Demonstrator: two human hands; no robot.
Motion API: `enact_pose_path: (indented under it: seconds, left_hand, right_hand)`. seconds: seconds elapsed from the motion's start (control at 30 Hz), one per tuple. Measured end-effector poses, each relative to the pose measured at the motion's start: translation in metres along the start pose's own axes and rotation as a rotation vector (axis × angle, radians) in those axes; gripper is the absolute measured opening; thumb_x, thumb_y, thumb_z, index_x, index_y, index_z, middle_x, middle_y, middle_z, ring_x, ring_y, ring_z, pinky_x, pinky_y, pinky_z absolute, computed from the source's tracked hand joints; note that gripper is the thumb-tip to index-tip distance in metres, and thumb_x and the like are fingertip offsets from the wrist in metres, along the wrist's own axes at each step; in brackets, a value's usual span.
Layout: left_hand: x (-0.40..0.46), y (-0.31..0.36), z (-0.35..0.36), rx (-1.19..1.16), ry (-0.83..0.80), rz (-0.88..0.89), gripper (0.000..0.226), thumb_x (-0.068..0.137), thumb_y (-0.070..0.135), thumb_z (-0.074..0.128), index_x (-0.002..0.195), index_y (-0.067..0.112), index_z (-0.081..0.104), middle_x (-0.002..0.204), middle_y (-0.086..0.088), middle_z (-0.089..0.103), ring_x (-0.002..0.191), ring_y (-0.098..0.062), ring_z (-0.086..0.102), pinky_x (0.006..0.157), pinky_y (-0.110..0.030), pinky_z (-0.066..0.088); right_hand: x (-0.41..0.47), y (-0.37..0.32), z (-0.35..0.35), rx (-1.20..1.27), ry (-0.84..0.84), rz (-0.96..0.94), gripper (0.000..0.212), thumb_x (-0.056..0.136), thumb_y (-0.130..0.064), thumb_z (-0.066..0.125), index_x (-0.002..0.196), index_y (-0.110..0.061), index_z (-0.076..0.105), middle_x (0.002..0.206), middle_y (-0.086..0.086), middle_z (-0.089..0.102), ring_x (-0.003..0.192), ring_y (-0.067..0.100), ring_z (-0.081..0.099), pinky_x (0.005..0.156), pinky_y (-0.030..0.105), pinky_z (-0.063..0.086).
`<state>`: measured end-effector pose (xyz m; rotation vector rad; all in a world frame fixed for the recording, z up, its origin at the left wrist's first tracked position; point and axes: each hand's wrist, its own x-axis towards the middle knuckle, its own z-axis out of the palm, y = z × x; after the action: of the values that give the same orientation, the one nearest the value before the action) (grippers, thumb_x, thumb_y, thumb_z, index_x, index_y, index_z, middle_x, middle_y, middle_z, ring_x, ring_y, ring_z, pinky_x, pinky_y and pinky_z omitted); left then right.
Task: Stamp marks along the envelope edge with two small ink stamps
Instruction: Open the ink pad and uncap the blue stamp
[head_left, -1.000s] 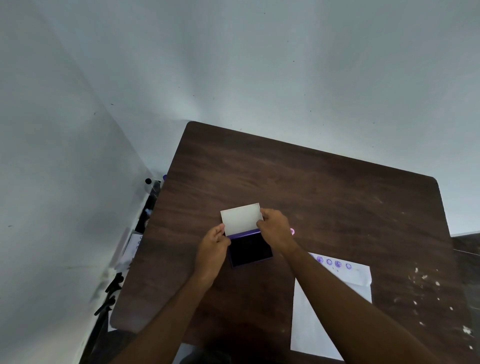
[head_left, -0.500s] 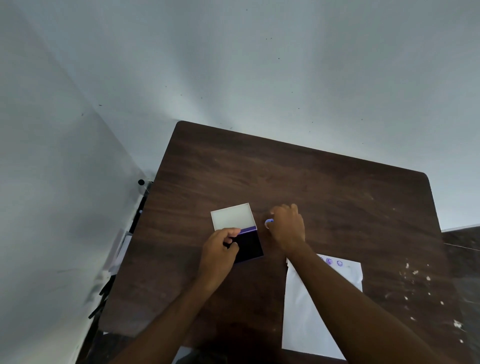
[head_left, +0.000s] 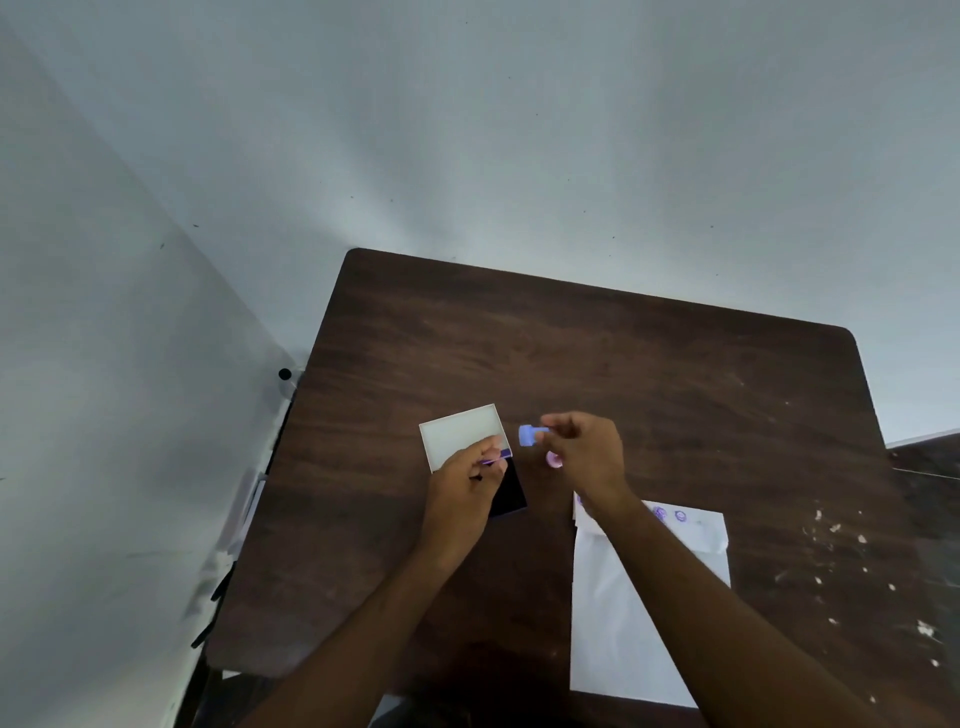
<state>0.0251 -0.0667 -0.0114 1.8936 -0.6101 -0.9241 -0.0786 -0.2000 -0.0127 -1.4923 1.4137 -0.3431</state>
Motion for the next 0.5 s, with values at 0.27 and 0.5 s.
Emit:
enact_pose_path:
  seconds: [0.27,0.5]
  left_hand:
    - [-0.012,0.02,0.008,-0.15,-0.104,0.047,0.032,0.085,0.024,0.068,0.116,0.017,0.068,0.096,0.003,0.074,0.079,-0.005,0.069,0.069,-0.013,0.054]
    - [-0.018,0.017,0.009,-0.065,-0.04,0.166,0.028,0.086,0.023,0.067,0.114,0.028,0.067,0.103,0.015,0.067,0.098,0.007,0.061,0.082,-0.004,0.044]
  right_hand:
    - [-0.05,-0.004,-0.035,0.57,-0.282,0.206,0.024,0.08,-0.001,0.071,0.104,-0.001,0.071,0.1,0.018,0.074,0.091,0.031,0.072,0.076,0.034,0.06]
    - [-0.058,0.005,-0.021,0.939,-0.416,0.356,0.033,0.083,-0.006,0.067,0.114,0.005,0.066,0.115,0.02,0.069,0.104,0.028,0.067,0.098,0.037,0.051]
